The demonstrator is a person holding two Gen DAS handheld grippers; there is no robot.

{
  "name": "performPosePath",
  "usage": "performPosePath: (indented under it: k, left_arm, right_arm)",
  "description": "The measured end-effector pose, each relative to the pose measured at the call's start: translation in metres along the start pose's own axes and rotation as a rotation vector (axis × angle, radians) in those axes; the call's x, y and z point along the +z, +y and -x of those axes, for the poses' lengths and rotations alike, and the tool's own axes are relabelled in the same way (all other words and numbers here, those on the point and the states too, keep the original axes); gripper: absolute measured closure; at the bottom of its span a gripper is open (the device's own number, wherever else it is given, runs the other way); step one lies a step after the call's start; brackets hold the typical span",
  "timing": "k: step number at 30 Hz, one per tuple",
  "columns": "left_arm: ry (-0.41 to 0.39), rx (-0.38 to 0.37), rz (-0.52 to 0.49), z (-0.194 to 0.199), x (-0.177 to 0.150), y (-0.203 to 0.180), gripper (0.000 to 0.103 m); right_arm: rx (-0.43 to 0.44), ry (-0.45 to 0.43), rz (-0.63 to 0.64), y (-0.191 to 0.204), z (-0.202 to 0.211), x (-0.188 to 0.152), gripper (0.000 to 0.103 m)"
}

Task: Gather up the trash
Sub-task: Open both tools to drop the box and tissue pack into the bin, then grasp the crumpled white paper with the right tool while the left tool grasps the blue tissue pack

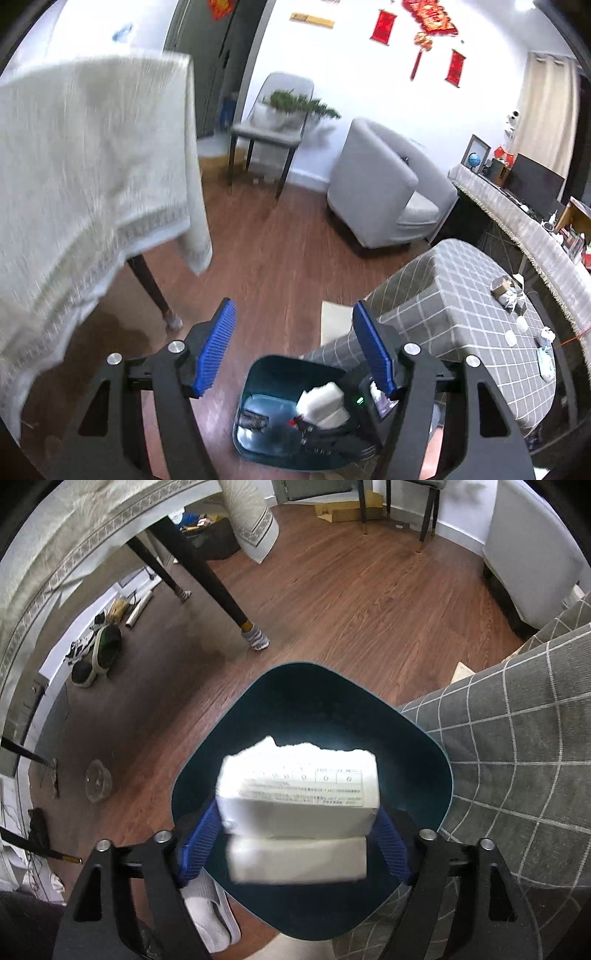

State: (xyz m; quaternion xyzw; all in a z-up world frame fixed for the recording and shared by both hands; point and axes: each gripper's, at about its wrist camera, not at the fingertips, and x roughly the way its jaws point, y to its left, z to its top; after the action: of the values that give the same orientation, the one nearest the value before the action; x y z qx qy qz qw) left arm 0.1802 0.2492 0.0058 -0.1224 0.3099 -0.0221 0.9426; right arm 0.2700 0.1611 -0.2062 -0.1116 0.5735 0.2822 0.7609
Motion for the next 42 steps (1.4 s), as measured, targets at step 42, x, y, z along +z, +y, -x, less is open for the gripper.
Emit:
performPosePath:
  k: [42]
  left_arm:
    - [0.067,-0.153,-0.202,0.001,0.015,-0.196,0.014]
  right_arm:
    - [-0.282,-0.484,-0.073,-0.142,0.281,-0.089,0.011]
